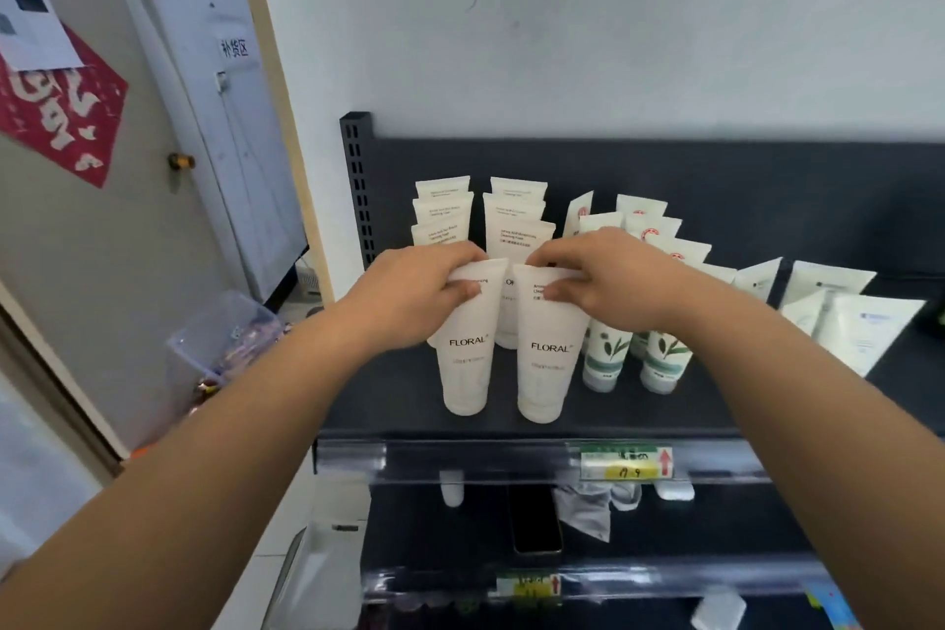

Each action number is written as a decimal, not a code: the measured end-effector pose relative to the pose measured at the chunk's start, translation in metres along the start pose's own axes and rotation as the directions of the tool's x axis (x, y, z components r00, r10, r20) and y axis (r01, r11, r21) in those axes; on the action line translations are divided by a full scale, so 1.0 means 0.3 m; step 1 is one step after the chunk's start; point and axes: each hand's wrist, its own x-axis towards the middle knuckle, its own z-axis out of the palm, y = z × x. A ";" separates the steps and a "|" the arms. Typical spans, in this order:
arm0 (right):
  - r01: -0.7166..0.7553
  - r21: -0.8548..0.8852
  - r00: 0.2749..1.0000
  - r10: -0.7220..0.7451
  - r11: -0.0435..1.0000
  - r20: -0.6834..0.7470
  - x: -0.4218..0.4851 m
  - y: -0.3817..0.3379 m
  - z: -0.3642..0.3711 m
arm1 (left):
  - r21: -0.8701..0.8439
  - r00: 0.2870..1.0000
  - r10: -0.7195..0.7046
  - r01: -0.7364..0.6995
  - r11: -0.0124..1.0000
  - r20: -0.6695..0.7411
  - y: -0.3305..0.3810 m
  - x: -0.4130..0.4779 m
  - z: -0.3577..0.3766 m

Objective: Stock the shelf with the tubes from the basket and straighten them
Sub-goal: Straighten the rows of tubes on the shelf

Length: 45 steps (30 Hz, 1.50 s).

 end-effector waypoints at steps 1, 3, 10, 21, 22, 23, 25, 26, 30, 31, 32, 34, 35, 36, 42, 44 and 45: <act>0.005 -0.003 1.000 -0.005 1.000 -0.002 -0.004 0.003 0.000 | -0.009 1.000 0.012 -0.011 1.000 0.005 0.003 -0.004 -0.003; 0.010 0.005 1.000 -0.010 1.000 0.004 -0.013 0.004 -0.003 | -0.040 0.999 0.026 -0.025 0.999 0.026 0.005 -0.014 -0.012; 0.012 0.041 0.999 -0.013 0.999 0.036 -0.039 -0.005 -0.009 | -0.044 0.995 0.060 -0.057 0.997 0.077 0.003 -0.029 -0.026; 0.027 0.062 0.999 -0.030 0.998 0.034 -0.044 0.009 0.001 | -0.023 0.967 0.031 -0.026 0.999 0.254 0.016 -0.012 -0.055; 0.032 0.061 0.999 -0.034 0.998 0.037 -0.042 0.008 -0.002 | -0.025 0.967 0.029 -0.024 0.999 0.254 0.018 -0.012 -0.055; 0.034 0.058 0.999 -0.037 0.998 0.036 -0.040 0.008 -0.003 | -0.027 0.967 0.028 -0.021 0.999 0.252 0.020 -0.013 -0.054; 0.038 0.052 0.999 -0.040 0.998 0.035 -0.040 0.006 -0.001 | -0.036 0.966 0.026 -0.017 0.999 0.255 0.020 -0.015 -0.051; 0.042 0.050 0.998 -0.044 0.998 0.040 -0.041 0.006 -0.001 | -0.051 0.965 0.024 -0.011 0.999 0.262 0.019 -0.019 -0.052; 0.054 0.047 0.996 -0.057 0.997 0.069 -0.045 0.006 -0.010 | -0.103 0.959 0.027 0.002 0.995 0.282 0.008 -0.026 -0.068; 0.055 0.041 0.996 -0.058 0.998 0.072 -0.043 0.007 -0.011 | -0.105 0.957 0.031 0.000 0.994 0.288 0.007 -0.026 -0.072; 0.056 0.035 0.996 -0.058 0.998 0.073 -0.041 0.006 -0.012 | -0.114 0.955 0.036 -0.002 0.994 0.295 0.005 -0.026 -0.074; 0.055 0.038 0.996 -0.057 0.998 0.075 -0.036 0.004 -0.011 | -0.138 0.951 0.049 -0.007 0.990 0.304 0.003 -0.029 -0.075; 0.056 0.039 0.996 -0.059 0.998 0.074 -0.034 0.004 -0.010 | -0.147 0.951 0.054 -0.009 0.989 0.304 0.002 -0.032 -0.076; 0.058 0.037 0.996 -0.061 0.998 0.071 -0.033 0.005 -0.009 | -0.150 0.952 0.057 -0.012 0.989 0.302 0.002 -0.033 -0.078; 0.049 0.054 0.998 -0.051 0.997 0.048 -0.043 0.011 -0.002 | -0.157 0.951 0.045 0.003 0.988 0.306 -0.005 -0.035 -0.077; 0.046 0.059 0.996 -0.050 0.997 0.069 -0.042 0.007 -0.001 | -0.149 0.949 0.041 0.007 0.989 0.313 -0.004 -0.030 -0.077; 0.040 0.064 0.994 -0.046 0.997 0.094 -0.042 0.007 -0.005 | -0.143 0.946 0.040 0.007 0.990 0.322 -0.004 -0.027 -0.081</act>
